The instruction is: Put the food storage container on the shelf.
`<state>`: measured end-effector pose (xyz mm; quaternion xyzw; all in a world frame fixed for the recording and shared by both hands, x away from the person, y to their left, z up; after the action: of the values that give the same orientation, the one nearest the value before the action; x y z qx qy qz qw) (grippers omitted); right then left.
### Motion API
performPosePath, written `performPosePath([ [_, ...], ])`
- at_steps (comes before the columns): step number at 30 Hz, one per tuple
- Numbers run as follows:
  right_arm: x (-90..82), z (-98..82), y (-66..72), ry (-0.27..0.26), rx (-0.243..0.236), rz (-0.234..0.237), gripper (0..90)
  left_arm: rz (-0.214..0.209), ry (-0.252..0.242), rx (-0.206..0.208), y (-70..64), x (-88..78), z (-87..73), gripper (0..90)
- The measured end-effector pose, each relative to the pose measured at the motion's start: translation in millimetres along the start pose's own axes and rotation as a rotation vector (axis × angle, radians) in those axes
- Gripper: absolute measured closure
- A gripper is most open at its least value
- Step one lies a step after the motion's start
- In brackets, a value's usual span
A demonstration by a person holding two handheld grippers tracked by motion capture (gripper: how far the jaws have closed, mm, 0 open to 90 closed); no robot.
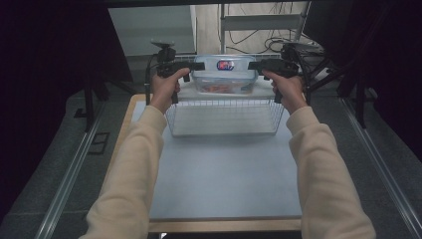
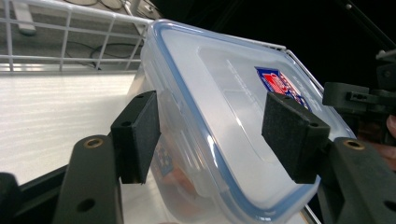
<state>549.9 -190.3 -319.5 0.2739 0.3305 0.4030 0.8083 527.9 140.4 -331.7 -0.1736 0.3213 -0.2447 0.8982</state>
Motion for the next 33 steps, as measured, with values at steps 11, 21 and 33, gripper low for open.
performPosePath([
  [11,-12.2,-1.8,9.2,-0.053,-0.063,-0.024,32.0,-0.001,-0.057,0.028,-7.2,-12.7,-0.5,28.4],
  [21,-48.7,-29.7,20.5,-0.022,-0.229,0.05,29.7,-0.026,-0.098,0.135,-20.9,-54.9,-36.3,27.7],
  [33,-79.9,-109.0,24.7,0.04,-0.37,0.103,29.2,-0.079,-0.096,0.174,-24.9,-94.7,-125.6,27.8],
])
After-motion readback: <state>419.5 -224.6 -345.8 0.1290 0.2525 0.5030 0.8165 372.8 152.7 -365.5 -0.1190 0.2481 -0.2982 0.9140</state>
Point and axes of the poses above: each handheld gripper's, and its own axes: x roughly forward along the jaws, z roughly out of its top, y roughly to its left, the point moved 2 cm from there along x, roughly forward along the jaws, and after that the axes turned 11 degrees about z, right-handed, at the moved point
